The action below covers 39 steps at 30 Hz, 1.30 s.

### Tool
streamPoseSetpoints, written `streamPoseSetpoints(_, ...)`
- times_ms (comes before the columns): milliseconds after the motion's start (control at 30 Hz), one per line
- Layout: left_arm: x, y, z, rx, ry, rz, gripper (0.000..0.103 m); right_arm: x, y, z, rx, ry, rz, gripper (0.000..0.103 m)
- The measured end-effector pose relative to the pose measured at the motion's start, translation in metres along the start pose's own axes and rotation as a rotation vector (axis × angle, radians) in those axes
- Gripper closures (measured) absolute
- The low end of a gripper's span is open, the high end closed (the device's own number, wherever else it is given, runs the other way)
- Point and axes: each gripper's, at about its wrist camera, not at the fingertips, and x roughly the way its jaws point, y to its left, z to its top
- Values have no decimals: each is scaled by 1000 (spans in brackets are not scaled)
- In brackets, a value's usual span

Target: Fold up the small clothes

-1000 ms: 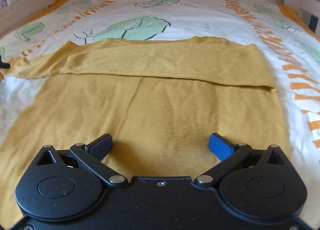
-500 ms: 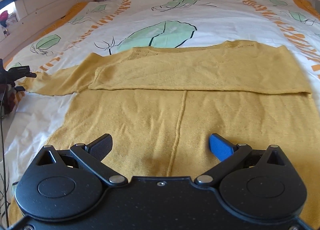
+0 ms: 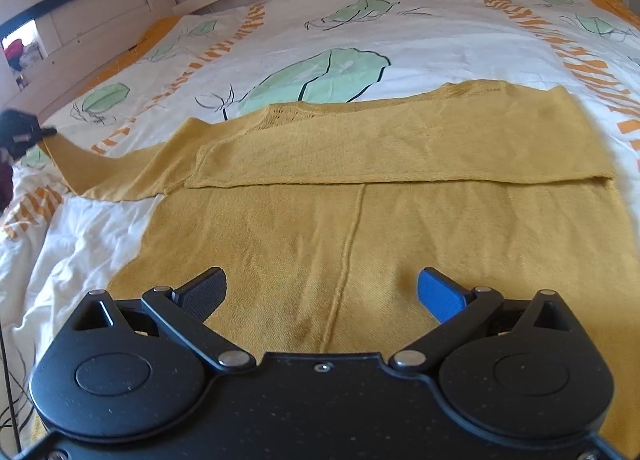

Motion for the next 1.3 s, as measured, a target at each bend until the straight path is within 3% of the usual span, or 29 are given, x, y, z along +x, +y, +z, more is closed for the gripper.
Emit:
streamPoseSetpoints(167, -40, -90, 12, 87, -41, -163, 100, -24, -14, -6, 24, -27, -1, 1)
streamPoseSetpoints(300, -57, -168, -1, 135, -46, -305, 100, -43, -28, -12, 53, -46, -12, 1)
streamPoseSetpoints(467, -49, -256, -49, 183, 19, -438, 100, -64, -44, -16, 83, -74, -35, 1)
streamPoseSetpoints(700, -18, -331, -146, 235, 177, -483, 99, -81, -64, -20, 117, -99, -62, 1)
streamPoseSetpoints(767, -19, -342, -169, 266, 215, -486, 98, -83, -68, -21, 128, -100, -68, 1)
streamPoseSetpoints(900, -18, -347, -190, 307, 292, -517, 76, -82, -73, -20, 137, -98, -79, 1)
streamPoseSetpoints(1000, -33, -339, -194, 334, 264, -543, 65, -82, -75, -18, 125, -106, -88, 1)
streamPoseSetpoints(1033, -37, -336, -194, 356, 245, -536, 60, -81, -76, -15, 121, -110, -91, 1)
streamPoseSetpoints(1167, -61, -308, -198, 428, 175, -486, 56, -75, -77, -2, 114, -123, -98, 1)
streamPoseSetpoints(1300, -64, -270, -206, 475, 184, -373, 56, -64, -76, 16, 90, -148, -92, 1)
